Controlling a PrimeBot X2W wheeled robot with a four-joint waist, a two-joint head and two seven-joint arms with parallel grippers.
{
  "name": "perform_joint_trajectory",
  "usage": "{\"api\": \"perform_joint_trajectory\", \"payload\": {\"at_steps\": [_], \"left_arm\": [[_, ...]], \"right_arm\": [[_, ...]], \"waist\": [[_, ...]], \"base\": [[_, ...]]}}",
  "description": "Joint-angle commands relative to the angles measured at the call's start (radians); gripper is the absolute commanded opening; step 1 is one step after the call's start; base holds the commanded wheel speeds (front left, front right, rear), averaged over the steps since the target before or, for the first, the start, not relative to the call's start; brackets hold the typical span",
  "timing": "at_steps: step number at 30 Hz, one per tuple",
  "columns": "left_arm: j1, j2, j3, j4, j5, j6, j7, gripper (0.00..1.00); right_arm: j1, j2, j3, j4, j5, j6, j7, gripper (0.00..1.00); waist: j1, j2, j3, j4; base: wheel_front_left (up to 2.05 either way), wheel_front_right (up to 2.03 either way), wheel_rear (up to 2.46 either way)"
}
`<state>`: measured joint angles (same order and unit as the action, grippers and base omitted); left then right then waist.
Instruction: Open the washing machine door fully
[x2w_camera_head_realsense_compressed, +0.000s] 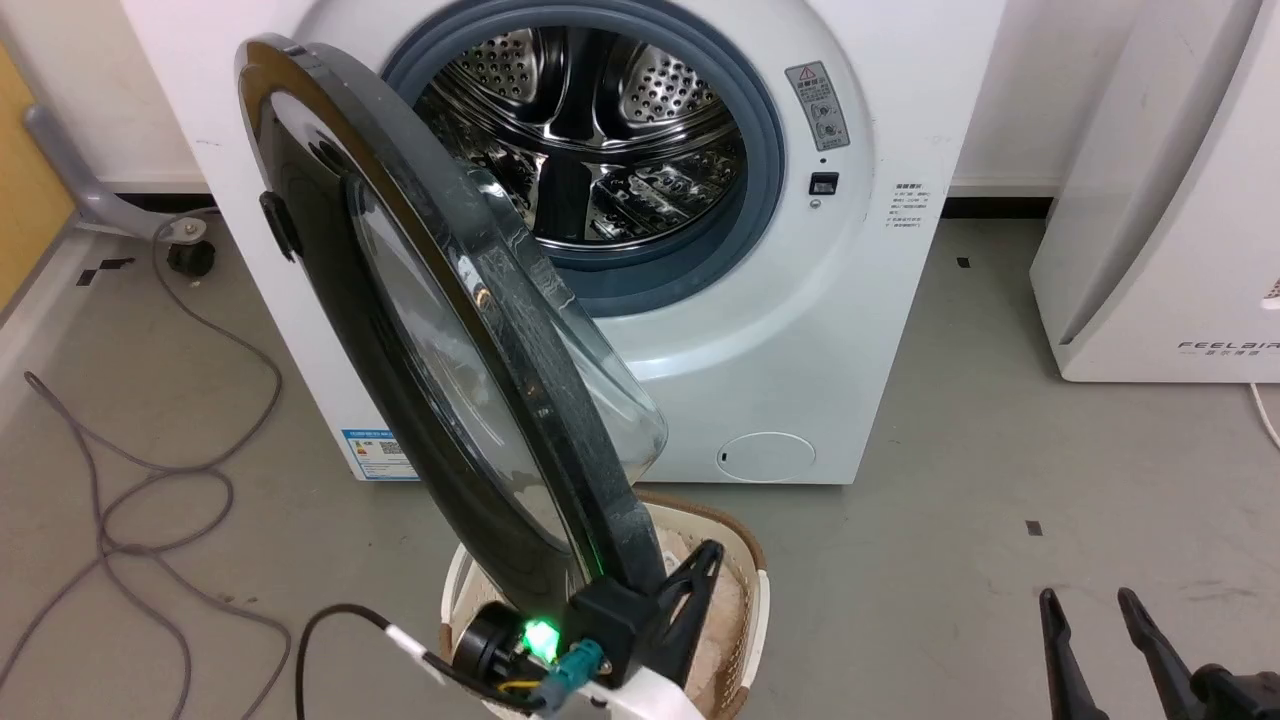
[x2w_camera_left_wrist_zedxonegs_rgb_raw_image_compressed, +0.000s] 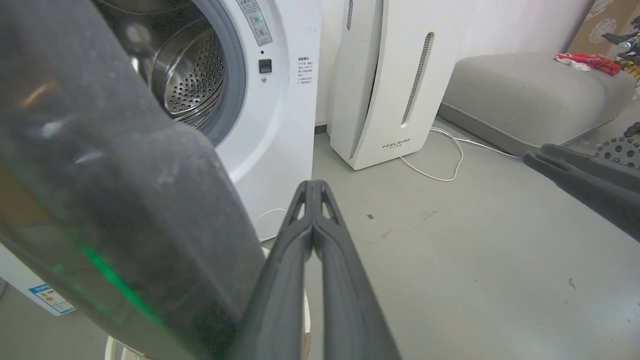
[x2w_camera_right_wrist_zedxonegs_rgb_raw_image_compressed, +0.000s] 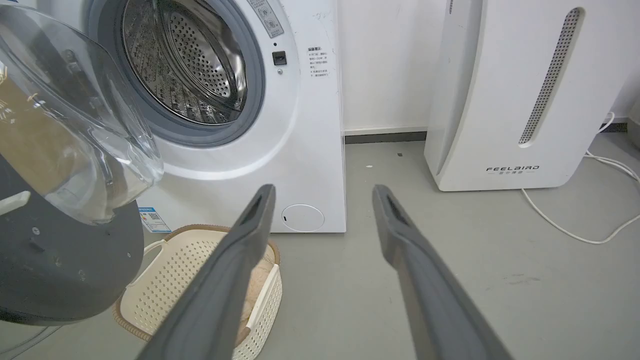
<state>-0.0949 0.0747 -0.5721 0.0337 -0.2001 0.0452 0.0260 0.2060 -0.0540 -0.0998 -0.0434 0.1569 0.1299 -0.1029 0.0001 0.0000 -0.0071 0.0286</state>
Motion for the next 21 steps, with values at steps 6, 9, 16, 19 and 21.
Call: {"api": "perform_joint_trajectory", "payload": {"at_steps": [6,9,16,19,21], "left_arm": [[-0.013,-0.003,0.019,0.024,-0.022,0.028,-0.017,0.0],[0.003,0.012,0.021,0.017,-0.01,0.046,-0.012,0.0],[0.082,0.043,0.024,-0.062,-0.012,0.08,0.009,0.0],[0.123,0.059,0.034,-0.103,-0.018,0.098,0.015,0.0],[0.15,0.072,0.041,-0.132,-0.02,0.111,0.018,0.0]], "right_arm": [[0.006,0.004,0.001,0.012,0.008,0.001,-0.007,1.0],[0.009,0.004,0.0,0.017,0.012,0.001,-0.01,1.0],[0.016,0.004,-0.015,0.022,-0.007,0.001,-0.005,1.0],[0.014,0.004,-0.018,0.019,-0.011,0.001,-0.002,1.0],[0.014,0.004,-0.021,0.016,-0.013,0.001,-0.001,1.0]], "waist": [[-0.0001,0.0,-0.003,-0.004],[-0.0001,0.0,-0.005,-0.003],[-0.0001,0.0,-0.005,0.029],[-0.0001,0.0,-0.004,0.052],[-0.0001,0.0,-0.005,0.072]], "base": [[0.0,0.0,0.0],[0.0,0.0,0.0],[0.0,0.0,0.0],[0.0,0.0,0.0],[0.0,0.0,0.0]]}}
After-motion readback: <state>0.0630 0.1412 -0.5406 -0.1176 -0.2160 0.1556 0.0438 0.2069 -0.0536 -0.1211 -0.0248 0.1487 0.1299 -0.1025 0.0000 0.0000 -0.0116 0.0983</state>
